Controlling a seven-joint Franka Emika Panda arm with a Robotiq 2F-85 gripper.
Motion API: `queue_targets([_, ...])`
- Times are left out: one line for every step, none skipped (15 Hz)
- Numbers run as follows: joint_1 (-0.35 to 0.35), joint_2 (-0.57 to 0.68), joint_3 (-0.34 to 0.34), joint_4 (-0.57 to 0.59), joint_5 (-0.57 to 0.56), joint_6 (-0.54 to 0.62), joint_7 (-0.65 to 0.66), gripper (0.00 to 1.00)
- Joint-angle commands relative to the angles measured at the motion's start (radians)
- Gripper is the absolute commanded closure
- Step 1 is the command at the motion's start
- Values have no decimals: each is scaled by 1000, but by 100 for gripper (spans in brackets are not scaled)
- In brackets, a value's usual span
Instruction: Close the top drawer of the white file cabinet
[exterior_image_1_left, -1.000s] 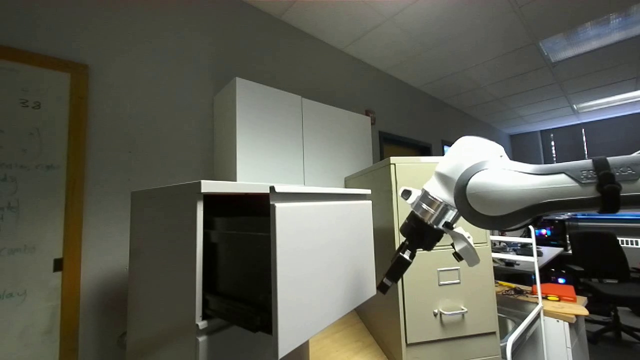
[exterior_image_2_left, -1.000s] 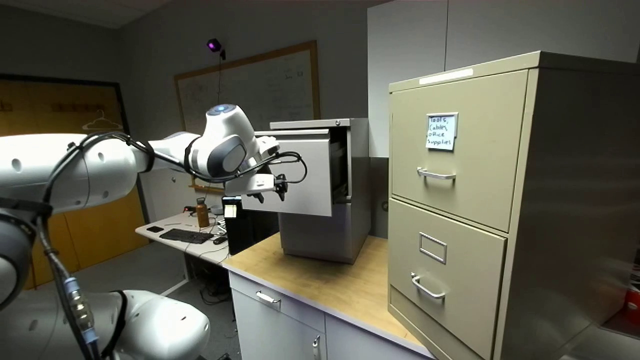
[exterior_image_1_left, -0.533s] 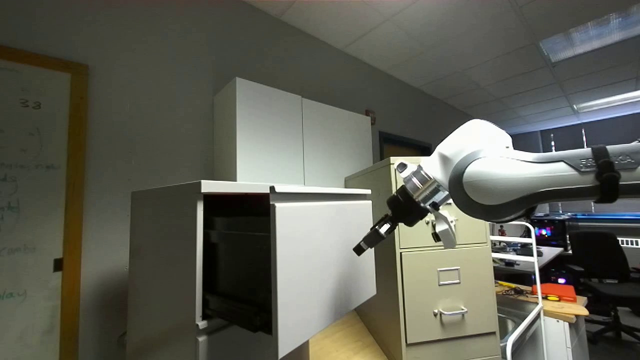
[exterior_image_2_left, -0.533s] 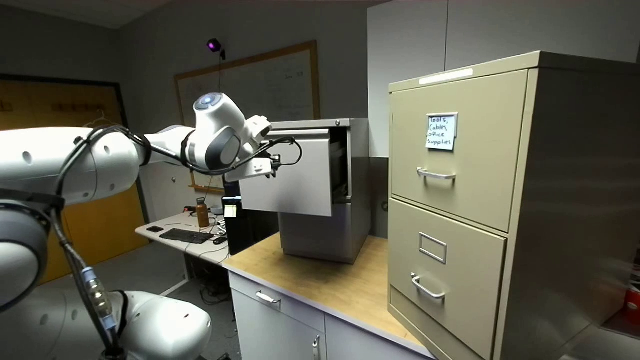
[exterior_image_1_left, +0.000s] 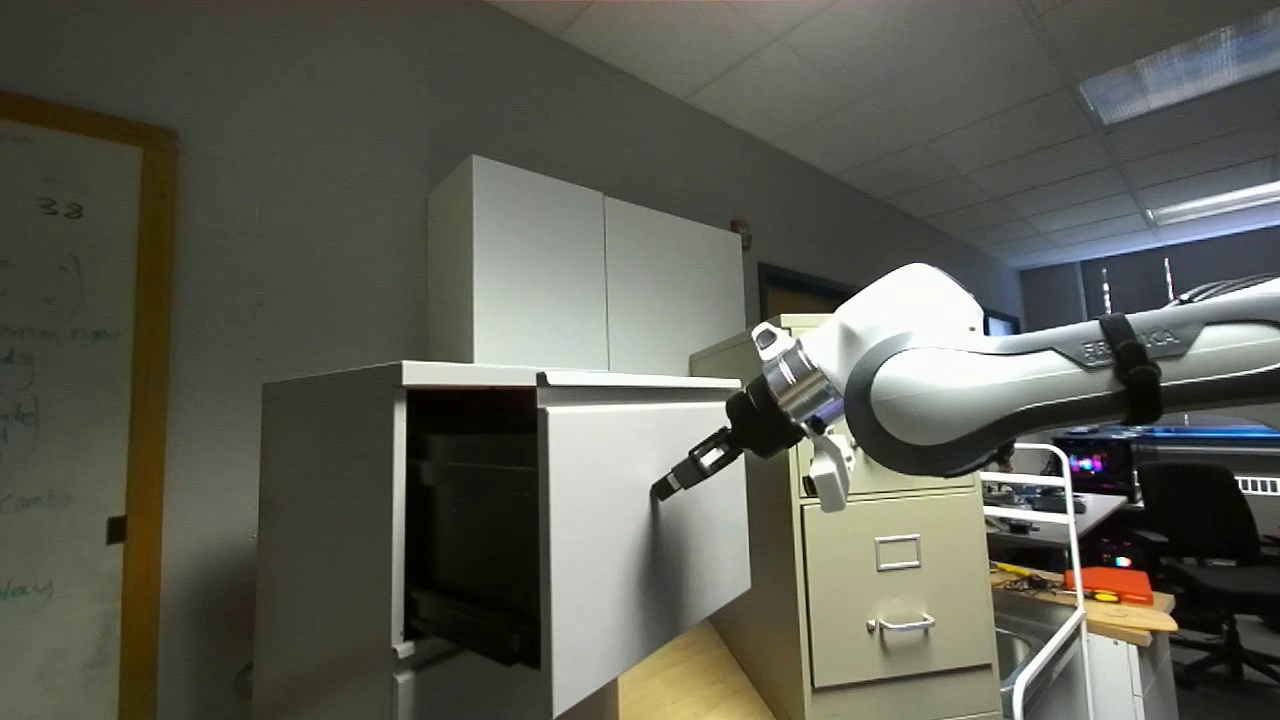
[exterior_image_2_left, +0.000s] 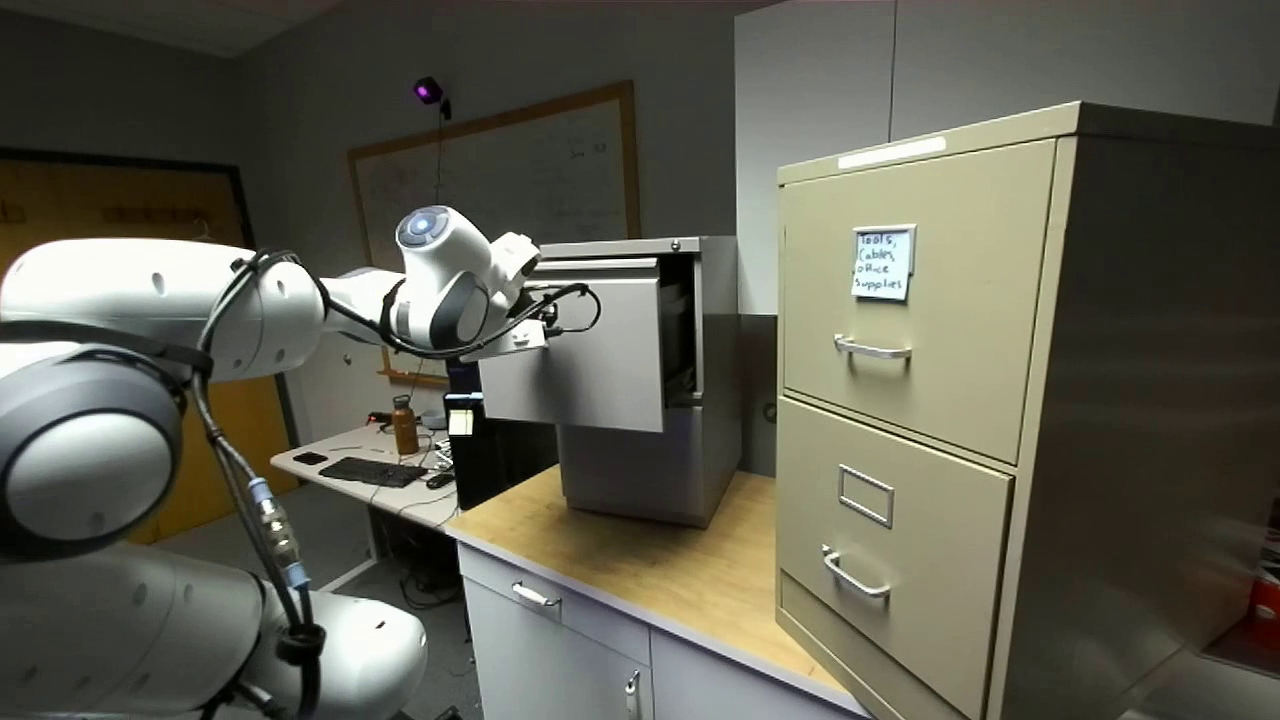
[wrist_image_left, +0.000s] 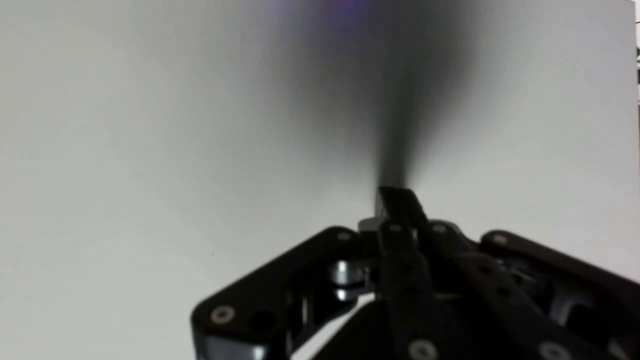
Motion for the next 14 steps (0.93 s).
queue_targets([39,105,9,86,17,37,20,97])
queue_targets([45,136,11,105,17,47,23,97])
queue_targets([41,164,16,129,14,52,30,98])
queue_targets([40,196,20,153,14,60,35,97])
queue_targets([38,233,22,181,15,66,40,98])
queue_targets([34,264,26,208,16,67,46,98])
queue_targets([29,302,31,240,15,74,51,98])
queue_targets([26,331,33,267,17,77,56,97])
queue_targets([21,366,40,303,17,77,63,97])
queue_targets([11,404,48,341,14,80,72,97])
queue_targets([3,437,56,377,13,77,79,98])
queue_targets([-4,469,64,414,13,72,86,98])
queue_targets([-11,501,70,450,16,65,92,97])
queue_targets([-21,530,79,481,16,61,100,97])
